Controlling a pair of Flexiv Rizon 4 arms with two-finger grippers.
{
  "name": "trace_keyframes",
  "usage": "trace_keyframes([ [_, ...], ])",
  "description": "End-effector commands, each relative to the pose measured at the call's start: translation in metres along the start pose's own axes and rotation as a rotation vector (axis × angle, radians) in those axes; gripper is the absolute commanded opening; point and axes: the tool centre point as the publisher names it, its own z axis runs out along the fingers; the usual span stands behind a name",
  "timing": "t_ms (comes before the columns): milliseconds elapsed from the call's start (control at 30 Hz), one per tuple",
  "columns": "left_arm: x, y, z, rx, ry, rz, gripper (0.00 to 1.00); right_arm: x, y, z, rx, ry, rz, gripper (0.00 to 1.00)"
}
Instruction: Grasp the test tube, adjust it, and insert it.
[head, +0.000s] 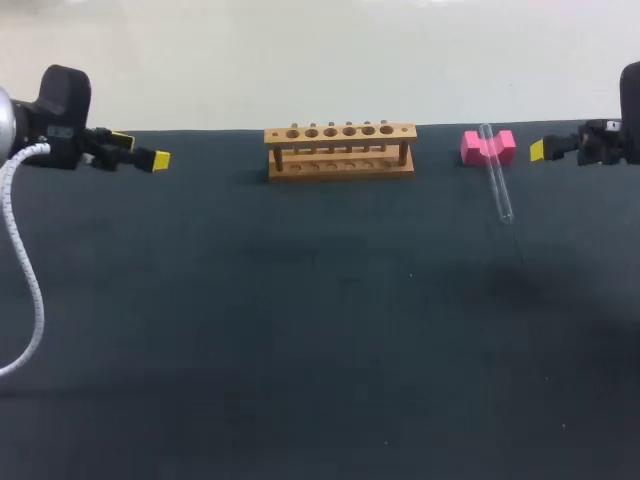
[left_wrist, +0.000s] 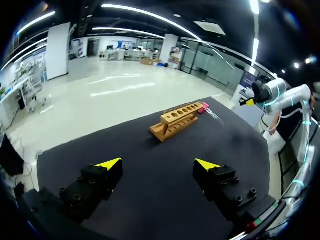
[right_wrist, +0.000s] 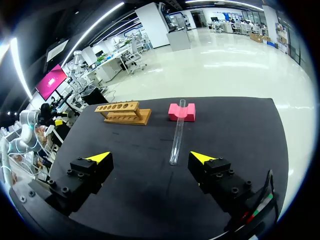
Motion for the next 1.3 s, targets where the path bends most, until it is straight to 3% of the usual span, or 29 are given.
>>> trace_keyframes([
  [33,0.001,0.014,0.008,0.249,-0.092,0.073,1.0,-0.001,0.0,-0.001,0.001,0.007,0.0,1.0],
  [500,-0.015,0.036,0.041,0.388,-0.176,0.244,1.0,-0.001,0.0,-0.001,0.001,0.007,0.0,1.0],
  [667,-0.02,0.036,0.056,0.396,-0.181,0.23,1.0,-0.001,0.0,-0.001,0.001,0.007,0.0,1.0],
  [1300,-0.027,0.022,0.093,0.449,-0.226,0.366,1.0,-0.001,0.0,-0.001,0.001,0.007,0.0,1.0],
])
